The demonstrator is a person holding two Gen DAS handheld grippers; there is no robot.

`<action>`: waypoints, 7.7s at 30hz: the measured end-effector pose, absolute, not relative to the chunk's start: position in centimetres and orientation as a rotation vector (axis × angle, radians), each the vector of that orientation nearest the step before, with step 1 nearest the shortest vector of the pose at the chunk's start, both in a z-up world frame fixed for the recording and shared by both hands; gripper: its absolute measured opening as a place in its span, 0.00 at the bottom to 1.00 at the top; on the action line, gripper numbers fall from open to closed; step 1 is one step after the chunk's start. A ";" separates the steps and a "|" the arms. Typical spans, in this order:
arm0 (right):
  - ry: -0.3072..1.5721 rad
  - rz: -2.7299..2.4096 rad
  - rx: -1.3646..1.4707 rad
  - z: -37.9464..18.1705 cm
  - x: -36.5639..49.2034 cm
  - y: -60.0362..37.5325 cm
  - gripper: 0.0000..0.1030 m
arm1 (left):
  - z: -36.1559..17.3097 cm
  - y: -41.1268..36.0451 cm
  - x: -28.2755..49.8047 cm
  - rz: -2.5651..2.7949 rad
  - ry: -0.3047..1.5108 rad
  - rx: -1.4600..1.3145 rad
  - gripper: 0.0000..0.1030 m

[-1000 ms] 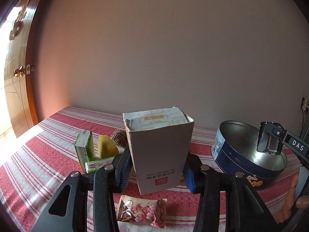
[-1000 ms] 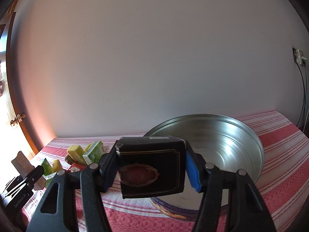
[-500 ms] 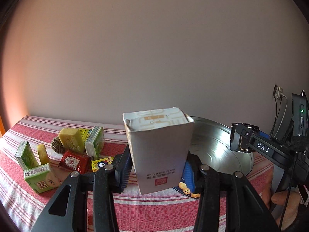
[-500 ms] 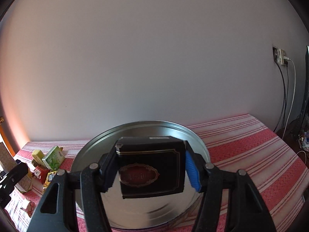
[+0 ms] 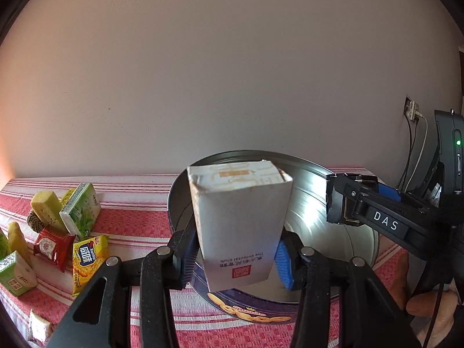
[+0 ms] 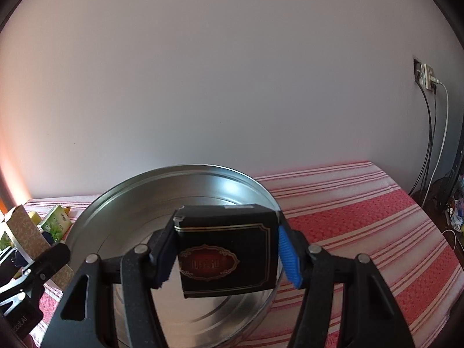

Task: Organize objects
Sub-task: 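Carry the white carton and black box over the blue tin and release both inside, then withdraw both open tools from the tin toward the remaining snacks, then grasp the pink floral pastry packet with the left tool while the right tool grasps the yellow cracker packet, then carry the pastry and cracker packets over the blue tin and release both inside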

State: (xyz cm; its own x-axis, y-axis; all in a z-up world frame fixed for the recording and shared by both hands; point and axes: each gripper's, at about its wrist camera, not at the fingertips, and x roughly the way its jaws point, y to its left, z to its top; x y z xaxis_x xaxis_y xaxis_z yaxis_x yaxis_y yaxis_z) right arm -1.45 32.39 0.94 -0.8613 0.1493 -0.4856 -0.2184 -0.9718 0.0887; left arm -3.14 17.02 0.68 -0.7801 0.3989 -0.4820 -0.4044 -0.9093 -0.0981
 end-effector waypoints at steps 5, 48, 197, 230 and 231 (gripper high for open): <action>0.174 2.866 -0.735 0.7 -1.5 32.4 0.60 | 0.2 18.9 -4.2 2.603 0.051 -0.719 0.47; 0.245 2.754 -0.285 2.9 7.7 24.0 1.00 | -0.3 2.1 2.4 2.840 -0.003 -0.786 0.70; 0.038 2.804 -0.699 1.1 -2.6 25.4 0.50 | 3.9 9.0 -1.0 2.736 -0.118 -0.703 0.50; -0.032 2.685 -0.854 -0.8 -5.9 28.7 0.59 | -0.4 14.7 -5.7 2.709 0.050 -0.759 0.65; -0.023 2.682 -0.835 -1.0 -5.9 29.5 0.66 | -0.3 14.4 -5.7 2.722 0.034 -0.753 0.73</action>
